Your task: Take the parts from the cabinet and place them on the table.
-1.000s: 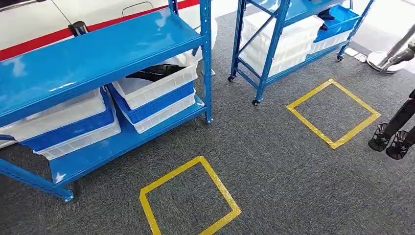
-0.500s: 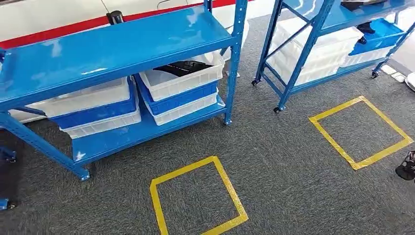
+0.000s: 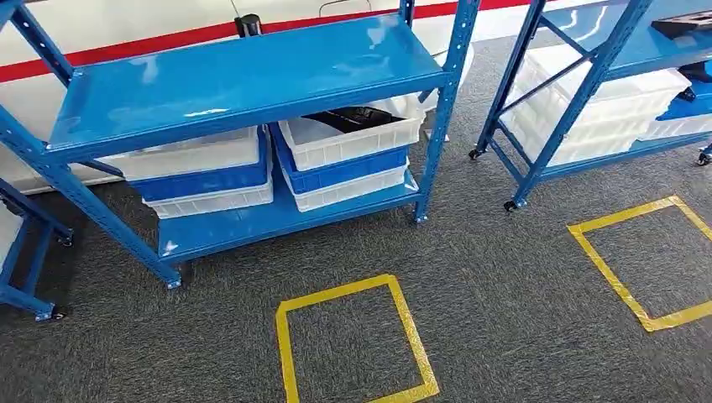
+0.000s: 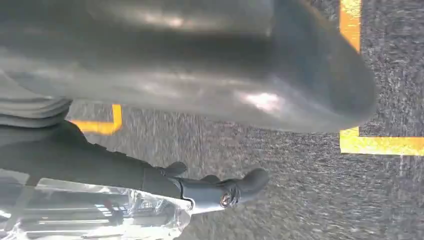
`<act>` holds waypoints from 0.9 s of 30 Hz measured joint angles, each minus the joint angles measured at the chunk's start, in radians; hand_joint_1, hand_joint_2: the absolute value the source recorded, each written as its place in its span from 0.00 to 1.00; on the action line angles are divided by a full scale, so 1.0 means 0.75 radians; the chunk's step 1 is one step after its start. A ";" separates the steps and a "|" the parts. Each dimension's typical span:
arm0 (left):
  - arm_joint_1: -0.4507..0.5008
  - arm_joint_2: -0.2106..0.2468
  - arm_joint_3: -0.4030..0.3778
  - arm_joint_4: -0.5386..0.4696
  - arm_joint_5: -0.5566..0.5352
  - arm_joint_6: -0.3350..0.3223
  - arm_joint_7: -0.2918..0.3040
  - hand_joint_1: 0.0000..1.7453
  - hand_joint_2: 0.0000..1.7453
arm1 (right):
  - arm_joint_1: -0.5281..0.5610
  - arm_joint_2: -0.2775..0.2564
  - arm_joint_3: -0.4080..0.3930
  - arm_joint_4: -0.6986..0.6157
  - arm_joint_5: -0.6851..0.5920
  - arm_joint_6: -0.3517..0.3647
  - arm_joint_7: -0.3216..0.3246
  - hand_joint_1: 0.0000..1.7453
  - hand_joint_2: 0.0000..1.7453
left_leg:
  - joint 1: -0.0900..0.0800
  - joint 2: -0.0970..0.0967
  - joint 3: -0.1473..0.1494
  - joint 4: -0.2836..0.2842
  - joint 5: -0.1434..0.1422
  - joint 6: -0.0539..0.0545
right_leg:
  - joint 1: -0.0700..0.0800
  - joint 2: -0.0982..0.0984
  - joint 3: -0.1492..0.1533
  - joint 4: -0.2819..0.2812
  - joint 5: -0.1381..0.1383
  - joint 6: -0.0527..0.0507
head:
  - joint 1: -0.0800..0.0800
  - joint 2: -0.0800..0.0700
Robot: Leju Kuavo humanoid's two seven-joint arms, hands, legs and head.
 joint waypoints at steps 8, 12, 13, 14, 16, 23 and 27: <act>0.000 0.003 0.008 0.000 0.008 0.012 -0.018 0.00 0.00 | -0.007 -0.001 -0.055 0.000 -0.005 0.021 -0.028 0.00 0.00 | 0.004 0.002 0.005 -0.012 0.016 0.007 | 0.013 0.002 0.002 0.001 0.004 -0.013 | -0.002 0.000; 0.001 0.002 0.017 0.000 0.008 0.021 -0.034 0.00 1.00 | -0.009 -0.001 -0.063 0.000 -0.007 0.005 -0.040 0.00 0.00 | 0.009 0.002 0.007 -0.015 0.013 -0.043 | 0.019 0.002 0.002 0.002 -0.001 -0.020 | -0.002 0.000; 0.001 0.002 0.018 0.000 0.008 0.022 -0.043 0.00 1.00 | -0.010 -0.001 -0.068 0.000 0.003 0.005 -0.039 0.00 0.00 | 0.009 0.002 0.007 -0.016 0.011 -0.054 | 0.022 0.002 0.001 0.002 -0.001 -0.021 | -0.002 0.000; 0.001 0.001 0.018 0.000 0.008 0.024 -0.050 0.00 1.00 | -0.011 -0.001 -0.068 0.000 0.023 0.000 -0.035 0.00 0.00 | 0.009 0.002 0.007 -0.016 0.011 -0.054 | 0.024 0.002 0.000 0.002 -0.001 -0.021 | -0.002 0.000; 0.001 0.001 0.019 0.000 0.008 0.027 -0.058 0.00 1.00 | -0.012 0.000 -0.068 0.000 0.038 -0.008 -0.027 0.00 0.00 | 0.007 0.003 0.007 -0.015 0.010 -0.055 | 0.023 0.002 0.000 0.002 -0.001 -0.021 | -0.002 0.000; 0.001 0.001 0.020 0.000 0.008 0.029 -0.066 0.00 1.00 | -0.012 0.001 -0.068 0.000 0.044 -0.017 -0.025 0.00 0.00 | 0.000 0.003 0.007 -0.015 0.010 -0.054 | 0.017 0.001 -0.004 -0.005 -0.001 -0.020 | -0.001 0.000; 0.001 0.001 0.020 0.000 0.008 0.030 -0.066 0.00 1.00 | -0.013 0.002 -0.068 0.000 0.044 -0.018 -0.025 0.00 0.00 | -0.004 0.003 0.007 -0.015 0.010 -0.053 | 0.014 0.001 -0.004 -0.006 -0.001 -0.020 | -0.001 0.000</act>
